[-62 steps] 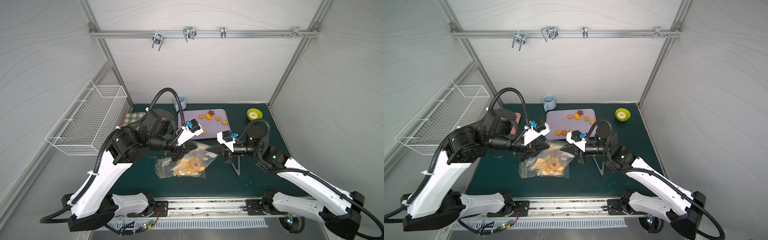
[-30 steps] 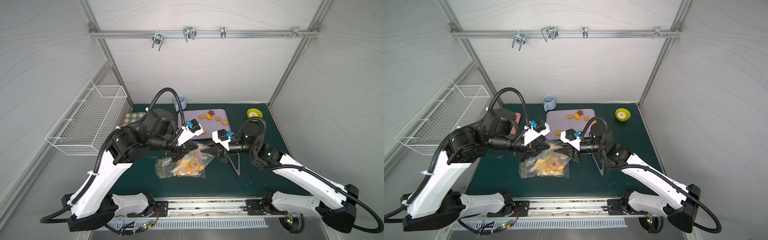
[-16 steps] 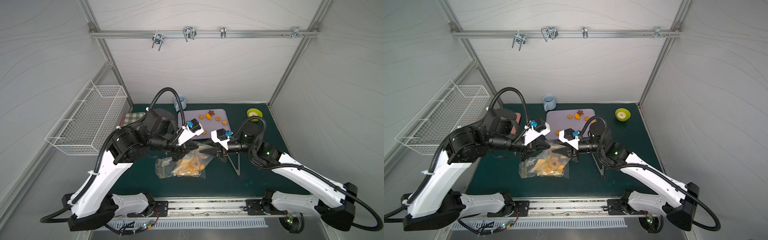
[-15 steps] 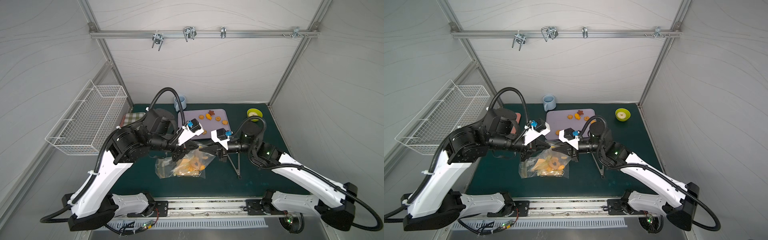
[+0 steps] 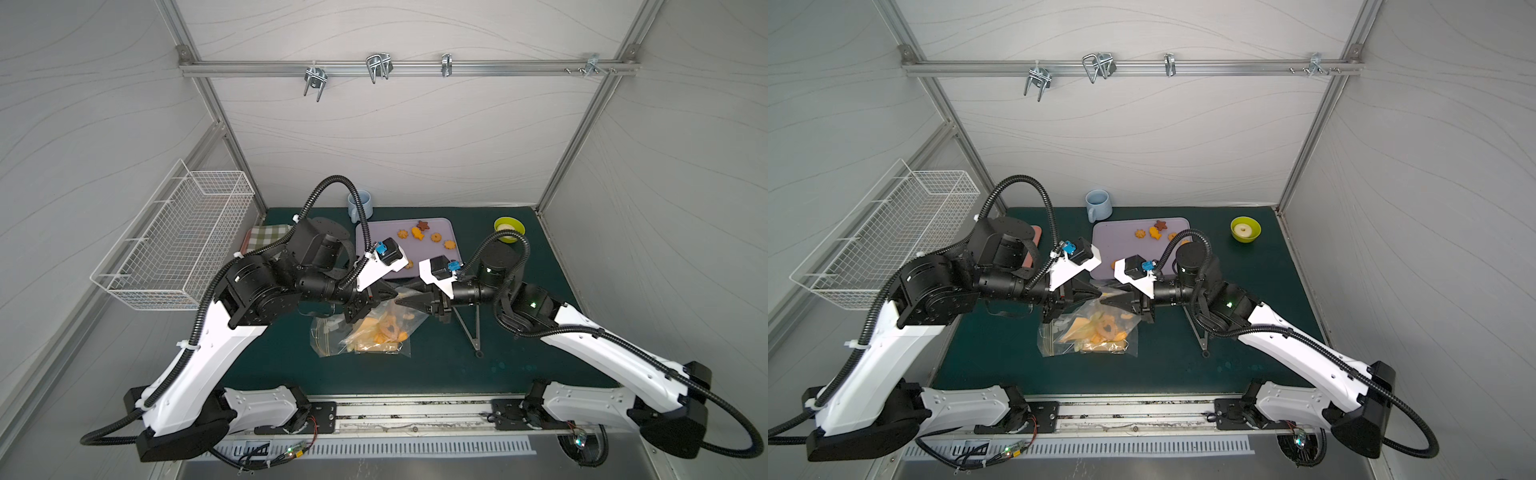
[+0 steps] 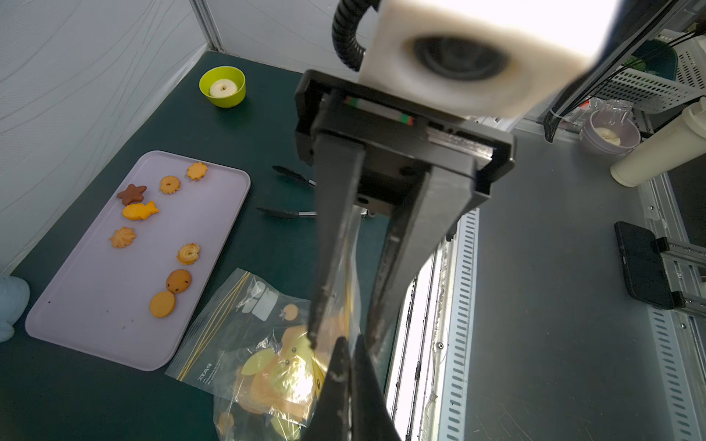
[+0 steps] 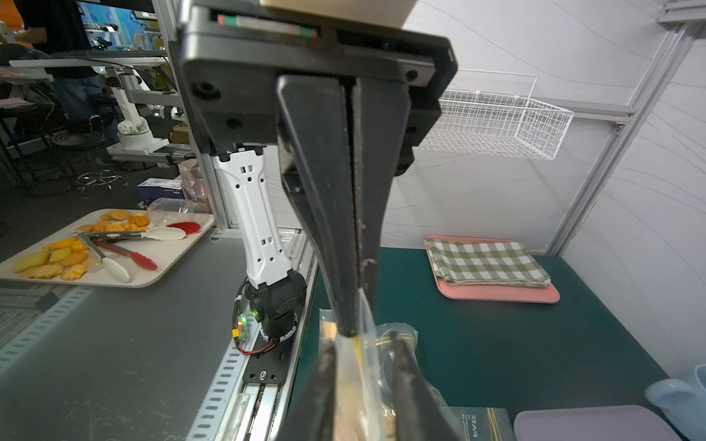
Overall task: Put the cookies into a resealable bag to prevent moisture
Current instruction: Close the ziploc bag.
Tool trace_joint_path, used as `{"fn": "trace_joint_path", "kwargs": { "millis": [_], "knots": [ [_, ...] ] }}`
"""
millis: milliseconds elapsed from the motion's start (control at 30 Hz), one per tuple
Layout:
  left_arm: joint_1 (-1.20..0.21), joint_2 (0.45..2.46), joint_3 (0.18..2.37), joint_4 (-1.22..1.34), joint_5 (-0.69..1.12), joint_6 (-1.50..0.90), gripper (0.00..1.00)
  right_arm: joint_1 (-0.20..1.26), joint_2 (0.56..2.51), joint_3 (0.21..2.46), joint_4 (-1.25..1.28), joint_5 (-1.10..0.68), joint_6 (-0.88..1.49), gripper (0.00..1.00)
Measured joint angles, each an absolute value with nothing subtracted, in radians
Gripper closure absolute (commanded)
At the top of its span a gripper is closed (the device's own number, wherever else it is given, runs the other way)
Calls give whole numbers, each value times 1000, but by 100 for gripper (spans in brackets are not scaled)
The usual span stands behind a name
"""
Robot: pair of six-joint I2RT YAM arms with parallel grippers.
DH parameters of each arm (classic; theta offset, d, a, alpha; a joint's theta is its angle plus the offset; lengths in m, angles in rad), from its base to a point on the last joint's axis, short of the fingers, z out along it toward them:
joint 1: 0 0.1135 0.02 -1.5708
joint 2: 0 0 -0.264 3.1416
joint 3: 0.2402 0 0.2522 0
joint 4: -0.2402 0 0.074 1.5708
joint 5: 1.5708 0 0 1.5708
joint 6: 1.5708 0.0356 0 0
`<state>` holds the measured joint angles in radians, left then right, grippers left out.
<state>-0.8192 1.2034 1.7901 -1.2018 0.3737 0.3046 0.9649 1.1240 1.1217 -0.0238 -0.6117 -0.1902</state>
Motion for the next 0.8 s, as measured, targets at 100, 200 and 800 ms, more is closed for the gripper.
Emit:
{"fn": "trace_joint_path", "kwargs": {
  "millis": [100,200,800],
  "knots": [
    [-819,1203,1785,-1197,370,305,100,966,1117,1120,-31,-604,-191,57],
    [-819,1202,1782,-1196,370,305,100,967,1100,1107,-28,-595,-191,100],
    [-819,1173,1739,-1165,356,307,100,957,889,1000,-196,-430,-228,100]
  ]
}}
